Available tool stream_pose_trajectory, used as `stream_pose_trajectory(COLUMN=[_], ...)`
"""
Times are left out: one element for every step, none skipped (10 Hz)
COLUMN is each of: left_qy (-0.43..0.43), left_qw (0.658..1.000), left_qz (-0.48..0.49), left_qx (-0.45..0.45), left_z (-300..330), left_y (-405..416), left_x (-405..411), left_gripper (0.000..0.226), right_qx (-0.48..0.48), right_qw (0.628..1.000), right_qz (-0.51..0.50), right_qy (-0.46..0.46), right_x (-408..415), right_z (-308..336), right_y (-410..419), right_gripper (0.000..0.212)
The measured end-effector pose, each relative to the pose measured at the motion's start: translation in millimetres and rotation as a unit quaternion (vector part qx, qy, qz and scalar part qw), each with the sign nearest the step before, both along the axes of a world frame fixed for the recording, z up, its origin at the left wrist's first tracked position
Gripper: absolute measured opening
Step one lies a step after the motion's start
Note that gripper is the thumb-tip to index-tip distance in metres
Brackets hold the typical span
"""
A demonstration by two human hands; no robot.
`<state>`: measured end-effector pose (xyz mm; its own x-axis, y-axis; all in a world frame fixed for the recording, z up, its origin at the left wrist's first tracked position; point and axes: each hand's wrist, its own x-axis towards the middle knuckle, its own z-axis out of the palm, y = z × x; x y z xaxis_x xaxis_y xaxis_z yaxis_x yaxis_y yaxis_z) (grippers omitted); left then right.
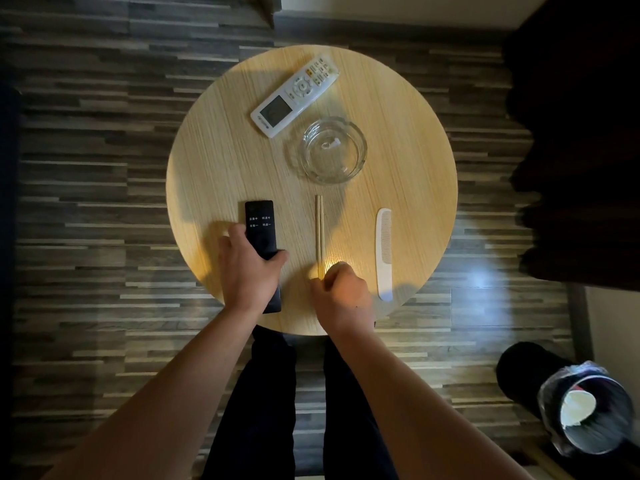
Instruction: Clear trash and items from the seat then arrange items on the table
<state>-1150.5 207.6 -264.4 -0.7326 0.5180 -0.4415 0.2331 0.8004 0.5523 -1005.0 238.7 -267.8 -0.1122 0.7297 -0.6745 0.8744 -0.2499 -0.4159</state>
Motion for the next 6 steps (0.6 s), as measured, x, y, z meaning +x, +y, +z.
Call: stream_pose_trajectory(left_qy=[0.008, 0.017, 0.018, 0.018, 0.022, 0.035], left_qw=[1.0, 1.0, 1.0, 1.0, 1.0, 0.999], left_qz=[-0.001, -0.009, -0.01, -0.017, -0.011, 0.008], left_qx=[-0.003, -0.008, -0.006, -0.004, -0.003, -0.025], left_z=[-1.6, -2.9, -2.5, -1.3, 1.7, 14.7], left_y=[0.0, -1.5, -1.8, -2.9, -2.3, 2.8], left_x=[-1.7, -2.3, -3.4, -4.1, -6.5, -10.5], left_gripper=[0.075, 0.077, 0.079, 0.08, 0.082, 0.083], right_qx=[-0.005, -0.008, 0.001, -0.002, -0.002, 0.017], right_qw=[1.0, 1.0, 1.0, 0.999, 0.999, 0.998], right_qz=[-0.006, -0.002, -0.002, -0.007, -0.018, -0.019], right_qy=[0.016, 0.026, 0.026, 0.031, 0.04, 0.05], right_x=[2.6, 7.3, 9.7, 9.5, 7.7, 3.3], right_z=[-0.2, -0.9, -2.6, -2.5, 3.6, 19.0], right_y=[2.4, 0.9, -1.4, -0.5, 1.4, 10.1], right_gripper=[0.012, 0.012, 0.012, 0.018, 0.029, 0.031])
